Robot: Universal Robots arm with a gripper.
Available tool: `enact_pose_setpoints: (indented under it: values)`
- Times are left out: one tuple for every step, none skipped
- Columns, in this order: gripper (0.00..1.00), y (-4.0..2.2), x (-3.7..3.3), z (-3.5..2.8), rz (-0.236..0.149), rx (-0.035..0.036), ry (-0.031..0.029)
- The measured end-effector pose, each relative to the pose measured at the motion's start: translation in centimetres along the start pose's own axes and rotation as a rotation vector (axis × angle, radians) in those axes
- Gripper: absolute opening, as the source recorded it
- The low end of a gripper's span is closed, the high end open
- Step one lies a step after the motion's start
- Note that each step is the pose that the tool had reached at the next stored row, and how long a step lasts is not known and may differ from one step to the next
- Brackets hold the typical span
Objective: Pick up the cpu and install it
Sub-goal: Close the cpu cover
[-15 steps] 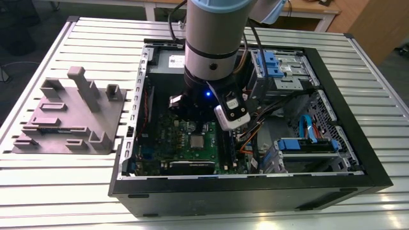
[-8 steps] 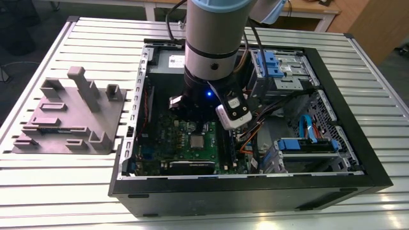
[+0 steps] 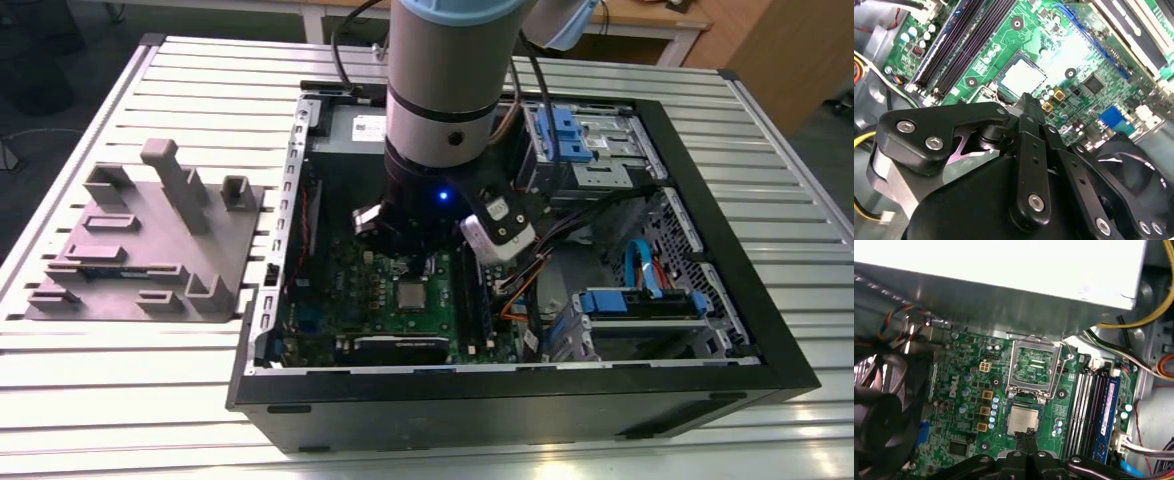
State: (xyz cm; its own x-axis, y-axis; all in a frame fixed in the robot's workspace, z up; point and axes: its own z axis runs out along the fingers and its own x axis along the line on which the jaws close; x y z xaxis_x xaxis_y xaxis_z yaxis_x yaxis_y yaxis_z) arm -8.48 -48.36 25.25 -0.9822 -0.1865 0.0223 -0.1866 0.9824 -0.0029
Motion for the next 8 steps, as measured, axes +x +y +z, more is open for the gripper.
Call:
enact_pose_setpoints:
  values:
    - [0.10, 0.00, 0.00, 0.00, -0.016, 0.0004, 0.0000]
    - [0.10, 0.00, 0.00, 0.00, -0.030, 0.0006, -0.0001]
    - [0.10, 0.00, 0.00, 0.00, -0.041, 0.0009, -0.0001]
    - [0.10, 0.00, 0.00, 0.00, -0.048, 0.0011, -0.0001]
    - [0.10, 0.00, -0.01, 0.00, -0.050, 0.0011, -0.0001]
    - [0.10, 0.00, -0.04, 0.00, -0.050, 0.0011, -0.0002]
    - [0.10, -0.02, -0.11, 0.00, -0.050, 0.0011, -0.0002]
    - [0.10, -0.04, -0.21, 0.01, -0.050, 0.0011, -0.0002]
